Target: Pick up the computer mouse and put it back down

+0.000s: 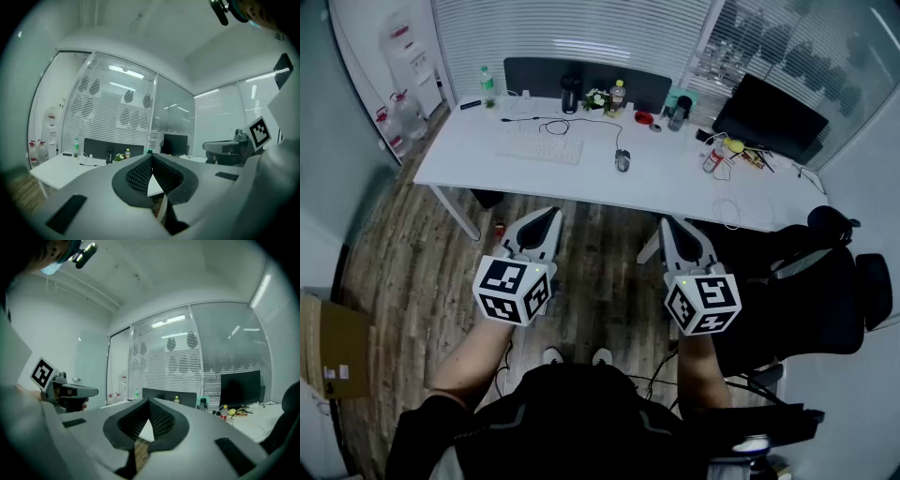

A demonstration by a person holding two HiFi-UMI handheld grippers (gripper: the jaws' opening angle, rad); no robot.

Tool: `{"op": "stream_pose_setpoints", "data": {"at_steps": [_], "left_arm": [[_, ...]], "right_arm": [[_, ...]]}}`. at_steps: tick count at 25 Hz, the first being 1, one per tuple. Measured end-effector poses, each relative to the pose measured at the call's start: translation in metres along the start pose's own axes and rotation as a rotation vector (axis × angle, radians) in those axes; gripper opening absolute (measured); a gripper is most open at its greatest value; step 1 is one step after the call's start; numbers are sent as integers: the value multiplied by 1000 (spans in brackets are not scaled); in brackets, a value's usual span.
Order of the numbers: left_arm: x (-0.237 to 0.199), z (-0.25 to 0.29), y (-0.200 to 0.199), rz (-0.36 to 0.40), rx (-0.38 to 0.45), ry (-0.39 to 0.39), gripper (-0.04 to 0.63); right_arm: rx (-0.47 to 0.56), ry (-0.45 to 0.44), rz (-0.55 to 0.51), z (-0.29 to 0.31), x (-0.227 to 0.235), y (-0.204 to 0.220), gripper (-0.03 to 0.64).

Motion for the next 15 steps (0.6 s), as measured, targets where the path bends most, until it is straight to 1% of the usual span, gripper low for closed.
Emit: {"op": "stream_pose_setpoints", "data": {"at_steps": [4,6,9,15], "left_arm": [[16,-2,-4,26,18,7,29],[21,-3,-6,33,18,10,29],[29,-3,-7,64,23,11,29],[36,-1,-7,63,27,15,31]], "right_arm": [[11,9,-29,-12,7,-8,-5],[14,6,-30,-15,10,-10,-5],[23,17,-18,-19,15,-9,-5],[43,21,6,-25,21,-13,-3]]}}
Point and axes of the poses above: the fingertips, and each gripper's own axes: z forward along the fingers, x to its right, y out of its underside, the point moved 2 cm from there along -z, backward along the fingers, and after that the axes turned 6 degrees about -y, right-handed, at the moved point
